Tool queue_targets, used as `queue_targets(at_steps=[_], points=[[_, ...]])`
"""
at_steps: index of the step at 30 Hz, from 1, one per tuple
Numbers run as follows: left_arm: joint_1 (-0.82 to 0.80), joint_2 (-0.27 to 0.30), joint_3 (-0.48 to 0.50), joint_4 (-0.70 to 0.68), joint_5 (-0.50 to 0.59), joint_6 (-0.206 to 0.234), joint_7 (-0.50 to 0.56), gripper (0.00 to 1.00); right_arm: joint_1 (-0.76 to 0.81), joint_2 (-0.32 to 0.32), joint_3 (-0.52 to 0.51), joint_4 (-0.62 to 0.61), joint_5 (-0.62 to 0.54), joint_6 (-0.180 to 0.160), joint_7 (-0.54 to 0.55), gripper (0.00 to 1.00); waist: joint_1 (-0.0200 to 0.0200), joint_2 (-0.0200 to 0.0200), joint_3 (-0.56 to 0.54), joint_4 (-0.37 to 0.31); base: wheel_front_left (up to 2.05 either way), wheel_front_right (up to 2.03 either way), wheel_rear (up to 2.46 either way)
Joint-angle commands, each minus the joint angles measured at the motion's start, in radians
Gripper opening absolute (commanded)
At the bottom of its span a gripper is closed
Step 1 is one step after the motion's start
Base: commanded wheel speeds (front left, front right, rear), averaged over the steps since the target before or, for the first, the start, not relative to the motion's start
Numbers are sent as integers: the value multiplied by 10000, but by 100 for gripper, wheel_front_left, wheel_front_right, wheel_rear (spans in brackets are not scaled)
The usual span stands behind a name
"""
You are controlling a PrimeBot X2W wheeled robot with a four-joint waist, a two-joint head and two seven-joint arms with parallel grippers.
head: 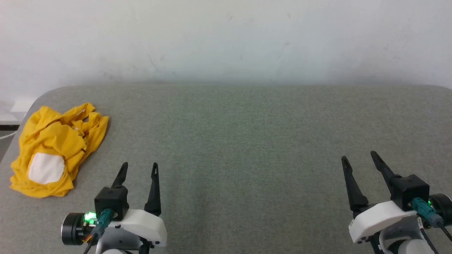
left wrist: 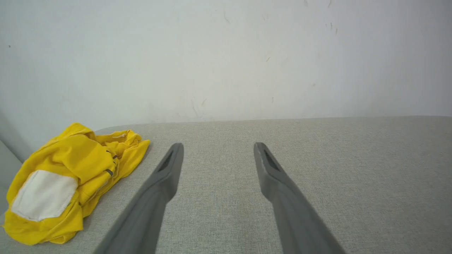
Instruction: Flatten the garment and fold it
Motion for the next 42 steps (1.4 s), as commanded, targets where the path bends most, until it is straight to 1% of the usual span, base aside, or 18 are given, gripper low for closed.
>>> queue_targets(at_steps=[1, 42], points=[[-64, -5, -35, 3, -82, 68, -124, 100, -8, 10, -23, -43, -26, -4, -93, 100, 0, 0, 7, 142, 0, 0, 0], [73, -14, -320, -49, -352, 286, -980, 100, 91, 23, 295, -319, -154, -11, -948, 100, 0, 0, 35, 2287, 0, 0, 0]])
